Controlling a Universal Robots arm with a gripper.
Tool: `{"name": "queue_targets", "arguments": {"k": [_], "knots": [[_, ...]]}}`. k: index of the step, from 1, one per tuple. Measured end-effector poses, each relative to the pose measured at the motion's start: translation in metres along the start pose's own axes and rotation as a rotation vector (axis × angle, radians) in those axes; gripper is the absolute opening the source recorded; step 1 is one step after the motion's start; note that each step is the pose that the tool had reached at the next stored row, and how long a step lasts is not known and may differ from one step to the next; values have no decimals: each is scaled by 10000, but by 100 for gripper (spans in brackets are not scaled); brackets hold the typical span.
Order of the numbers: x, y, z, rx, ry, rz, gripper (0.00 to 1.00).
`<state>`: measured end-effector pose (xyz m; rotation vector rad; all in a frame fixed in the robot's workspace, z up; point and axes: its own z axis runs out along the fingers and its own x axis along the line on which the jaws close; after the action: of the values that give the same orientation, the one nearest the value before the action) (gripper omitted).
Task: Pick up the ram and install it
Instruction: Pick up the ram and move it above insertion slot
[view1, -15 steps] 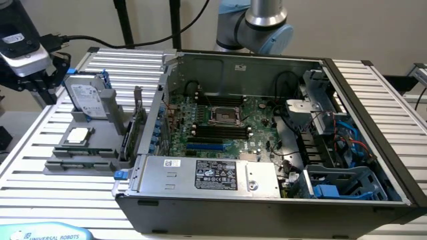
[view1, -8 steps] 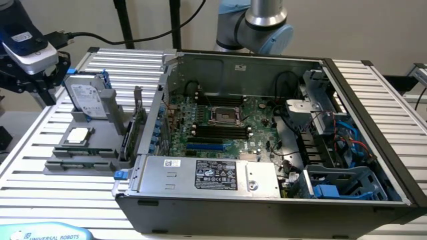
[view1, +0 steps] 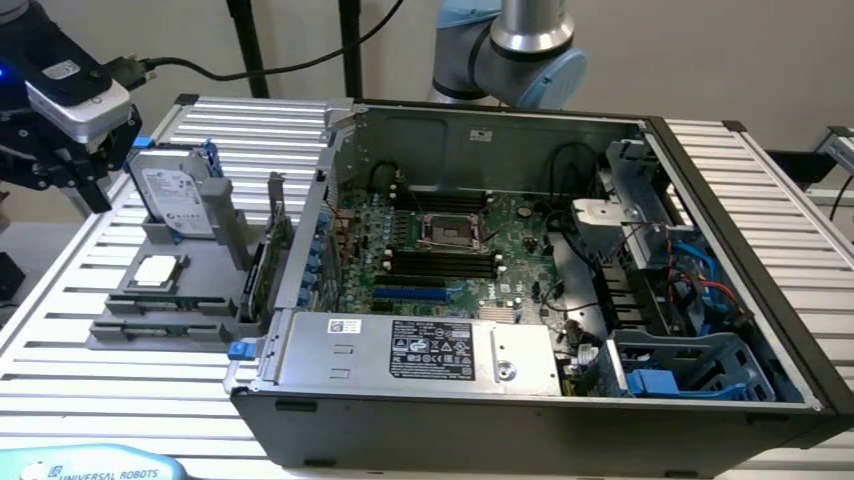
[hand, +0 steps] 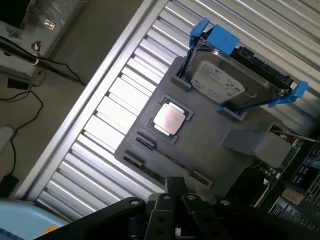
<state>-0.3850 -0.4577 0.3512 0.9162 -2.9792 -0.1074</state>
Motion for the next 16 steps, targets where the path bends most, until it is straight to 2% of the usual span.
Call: {"name": "queue_targets", "arguments": {"k": [16], "knots": [[0, -3, 46, 5, 211, -2907, 11]]}}
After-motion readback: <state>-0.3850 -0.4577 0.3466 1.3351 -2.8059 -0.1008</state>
